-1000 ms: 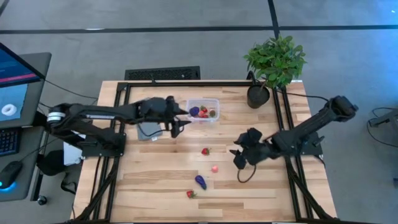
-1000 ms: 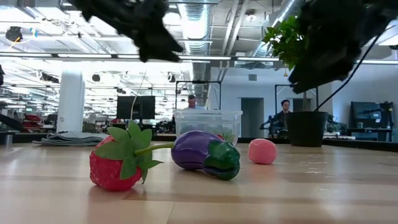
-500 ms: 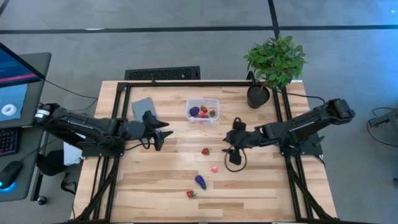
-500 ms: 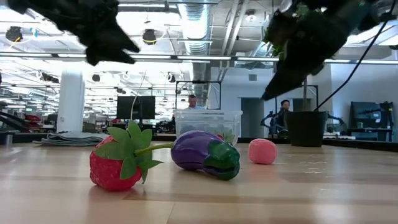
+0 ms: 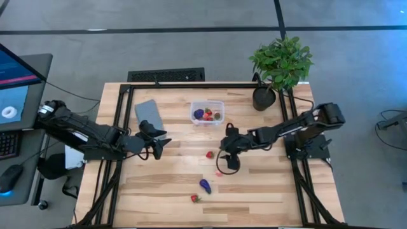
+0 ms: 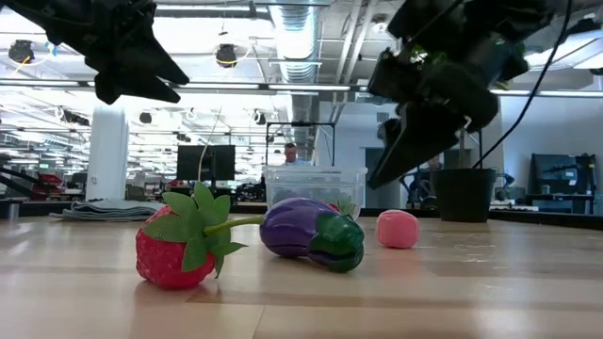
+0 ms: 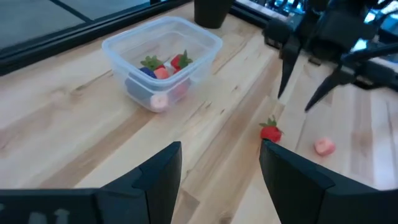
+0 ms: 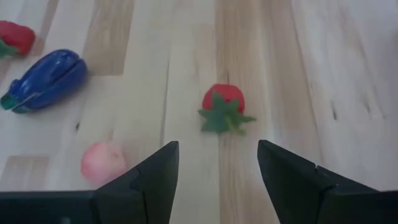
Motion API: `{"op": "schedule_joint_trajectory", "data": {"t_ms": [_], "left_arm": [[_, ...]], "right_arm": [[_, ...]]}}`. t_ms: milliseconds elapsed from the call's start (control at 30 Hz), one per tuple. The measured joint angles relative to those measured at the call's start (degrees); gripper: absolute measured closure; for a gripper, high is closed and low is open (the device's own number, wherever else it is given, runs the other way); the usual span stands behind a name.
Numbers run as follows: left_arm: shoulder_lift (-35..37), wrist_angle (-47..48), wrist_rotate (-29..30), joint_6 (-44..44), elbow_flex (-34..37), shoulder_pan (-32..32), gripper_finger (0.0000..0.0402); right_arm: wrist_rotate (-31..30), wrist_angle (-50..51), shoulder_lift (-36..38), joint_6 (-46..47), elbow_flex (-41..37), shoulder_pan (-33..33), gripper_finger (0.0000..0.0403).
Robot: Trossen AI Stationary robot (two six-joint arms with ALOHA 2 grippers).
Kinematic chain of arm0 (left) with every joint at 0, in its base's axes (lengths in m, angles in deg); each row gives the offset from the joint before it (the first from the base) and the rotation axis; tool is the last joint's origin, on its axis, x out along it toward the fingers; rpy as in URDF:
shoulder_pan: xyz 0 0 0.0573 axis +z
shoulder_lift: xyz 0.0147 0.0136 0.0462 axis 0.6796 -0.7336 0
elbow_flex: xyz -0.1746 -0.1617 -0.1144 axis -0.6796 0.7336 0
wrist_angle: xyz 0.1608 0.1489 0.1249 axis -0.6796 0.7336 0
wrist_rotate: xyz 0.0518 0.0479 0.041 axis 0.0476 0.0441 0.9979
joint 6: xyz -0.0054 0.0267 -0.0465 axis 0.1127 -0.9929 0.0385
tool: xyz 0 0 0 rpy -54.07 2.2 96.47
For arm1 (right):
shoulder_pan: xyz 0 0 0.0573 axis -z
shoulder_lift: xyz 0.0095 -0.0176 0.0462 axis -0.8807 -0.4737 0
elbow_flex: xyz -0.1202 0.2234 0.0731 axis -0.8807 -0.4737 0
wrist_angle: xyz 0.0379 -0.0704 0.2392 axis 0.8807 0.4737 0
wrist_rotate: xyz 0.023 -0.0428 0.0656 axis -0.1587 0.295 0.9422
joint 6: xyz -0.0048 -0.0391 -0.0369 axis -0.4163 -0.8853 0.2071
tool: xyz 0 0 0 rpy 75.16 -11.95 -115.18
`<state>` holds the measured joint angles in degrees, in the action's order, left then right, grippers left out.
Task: Pick and placing Produce into tupperware
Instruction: Put the strawberry into the transparent bin
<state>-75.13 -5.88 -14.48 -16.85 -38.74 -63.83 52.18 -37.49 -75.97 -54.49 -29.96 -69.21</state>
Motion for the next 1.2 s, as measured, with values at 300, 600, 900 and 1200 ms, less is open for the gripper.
{"op": "schedule_joint_trajectory", "data": {"t_ms": [300, 600, 900, 1200], "left_arm": [[-0.02, 0.57, 0.57, 2.05, 0.0, -0.45, 0.0197], [-0.02, 1.47, 0.59, 2.68, -0.04, -0.45, 0.0197], [-0.02, 2.03, 0.61, 2.68, -0.04, -0.45, 0.0197], [-0.02, 2.29, 0.75, 2.68, -0.04, -0.45, 0.0197]], "right_arm": [[1.81, -1.26, -6.71, -2.06, 4.51, 1.42, 0.0163], [2.9, -1.58, -10.49, -2.63, 7.02, 2.01, 0.0163], [4.36, -3.61, -10.54, -3.62, 7.14, 2.62, 0.0163], [5.83, -3.74, -10.54, -4.2, 7.14, 3.64, 0.0163]]}}
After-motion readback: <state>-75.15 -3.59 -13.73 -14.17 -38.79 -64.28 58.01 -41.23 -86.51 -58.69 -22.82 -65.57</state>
